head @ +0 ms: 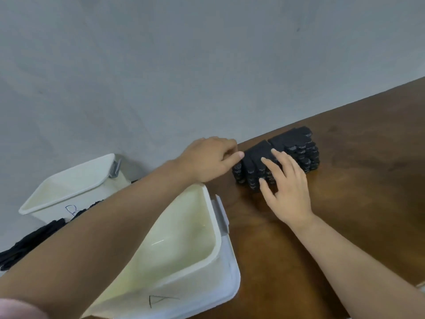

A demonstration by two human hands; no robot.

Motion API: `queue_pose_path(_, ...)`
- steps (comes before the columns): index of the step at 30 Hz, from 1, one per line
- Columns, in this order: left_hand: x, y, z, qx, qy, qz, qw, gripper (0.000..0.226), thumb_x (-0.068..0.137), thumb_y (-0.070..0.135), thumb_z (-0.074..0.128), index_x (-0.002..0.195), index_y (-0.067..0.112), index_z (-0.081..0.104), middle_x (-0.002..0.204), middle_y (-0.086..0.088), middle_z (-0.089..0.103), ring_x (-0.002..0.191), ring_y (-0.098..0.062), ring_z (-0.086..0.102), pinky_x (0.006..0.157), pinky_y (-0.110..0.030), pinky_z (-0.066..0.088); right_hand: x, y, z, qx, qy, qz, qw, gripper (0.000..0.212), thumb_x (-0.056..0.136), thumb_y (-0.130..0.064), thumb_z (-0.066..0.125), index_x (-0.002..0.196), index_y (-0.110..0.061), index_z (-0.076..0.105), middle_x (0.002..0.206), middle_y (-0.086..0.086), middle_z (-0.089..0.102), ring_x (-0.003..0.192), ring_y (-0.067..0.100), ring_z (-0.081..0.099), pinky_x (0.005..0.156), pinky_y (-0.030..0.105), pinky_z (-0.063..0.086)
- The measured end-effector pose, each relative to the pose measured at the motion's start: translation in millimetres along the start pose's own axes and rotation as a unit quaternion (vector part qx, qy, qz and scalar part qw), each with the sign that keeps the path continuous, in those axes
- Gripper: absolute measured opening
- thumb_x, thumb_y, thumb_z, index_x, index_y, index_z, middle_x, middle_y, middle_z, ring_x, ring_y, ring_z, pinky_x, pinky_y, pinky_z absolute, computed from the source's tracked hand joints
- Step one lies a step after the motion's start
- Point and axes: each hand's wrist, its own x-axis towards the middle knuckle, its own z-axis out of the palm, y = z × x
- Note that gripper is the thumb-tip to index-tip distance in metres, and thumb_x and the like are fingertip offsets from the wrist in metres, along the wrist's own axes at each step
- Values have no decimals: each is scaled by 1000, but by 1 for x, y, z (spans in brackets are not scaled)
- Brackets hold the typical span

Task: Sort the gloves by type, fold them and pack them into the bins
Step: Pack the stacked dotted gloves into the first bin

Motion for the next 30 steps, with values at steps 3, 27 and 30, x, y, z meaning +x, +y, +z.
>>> queue_pose_path(3, 54, -10, 17, -58, -84, -49, 994, 48, 107, 67, 34, 119, 28, 60, 114, 7, 66, 105, -16, 61, 88, -40, 50, 12, 8, 10, -23, -14, 24, 999, 55, 104, -48, 60, 156, -33, 49, 172, -4, 29, 163, 20, 18, 130, 52, 21)
queue_pose_path(27, 153, -25, 114, -238, -377, -113, 888, 72, 85, 91, 48, 106, 27, 76, 112, 12, 77, 118, -19, 68, 114, -45, 48, 14, 11, 8, -7, 73, 77, 994, 39, 105, -32, 54, 142, -22, 60, 155, -7, 52, 155, 17, 33, 124, 56, 29)
queue_pose_path(30, 153, -22, 116, -221, -361, -107, 900, 77, 82, 94, 47, 107, 29, 78, 110, 9, 79, 114, -20, 71, 112, -47, 51, 14, 12, 8, 20, 105, 76, 991, 36, 103, -25, 57, 138, -19, 62, 152, -6, 54, 151, 18, 40, 122, 56, 31)
